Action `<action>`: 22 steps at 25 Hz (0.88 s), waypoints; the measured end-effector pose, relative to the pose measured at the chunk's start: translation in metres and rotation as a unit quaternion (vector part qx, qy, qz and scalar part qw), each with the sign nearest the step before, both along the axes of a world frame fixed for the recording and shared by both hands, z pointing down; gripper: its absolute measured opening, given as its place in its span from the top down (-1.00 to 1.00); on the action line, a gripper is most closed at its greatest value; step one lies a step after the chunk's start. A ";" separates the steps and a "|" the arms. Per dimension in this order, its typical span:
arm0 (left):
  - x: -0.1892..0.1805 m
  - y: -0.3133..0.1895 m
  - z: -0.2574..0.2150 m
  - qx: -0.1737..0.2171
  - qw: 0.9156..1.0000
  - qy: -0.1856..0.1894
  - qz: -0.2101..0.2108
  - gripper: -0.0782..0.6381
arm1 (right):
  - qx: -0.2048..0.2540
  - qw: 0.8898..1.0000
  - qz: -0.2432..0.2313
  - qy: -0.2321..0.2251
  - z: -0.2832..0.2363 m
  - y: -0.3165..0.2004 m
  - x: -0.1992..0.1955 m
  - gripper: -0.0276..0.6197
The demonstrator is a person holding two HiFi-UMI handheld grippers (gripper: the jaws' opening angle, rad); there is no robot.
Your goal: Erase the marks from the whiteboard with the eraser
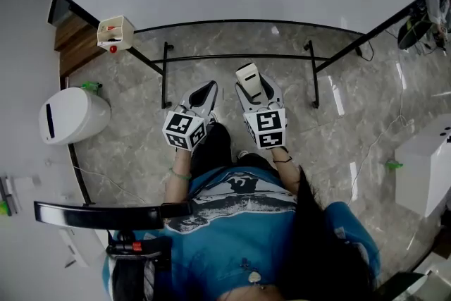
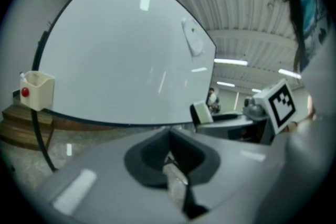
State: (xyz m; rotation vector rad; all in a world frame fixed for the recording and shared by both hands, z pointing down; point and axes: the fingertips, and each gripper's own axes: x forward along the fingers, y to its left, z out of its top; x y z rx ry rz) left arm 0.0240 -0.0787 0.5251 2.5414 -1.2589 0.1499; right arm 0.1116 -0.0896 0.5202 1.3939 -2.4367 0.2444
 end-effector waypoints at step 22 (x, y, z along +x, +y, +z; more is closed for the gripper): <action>0.016 0.143 0.022 -0.027 0.996 -0.052 -0.066 0.78 | -0.051 0.997 -0.042 -0.040 0.037 0.119 0.025 0.10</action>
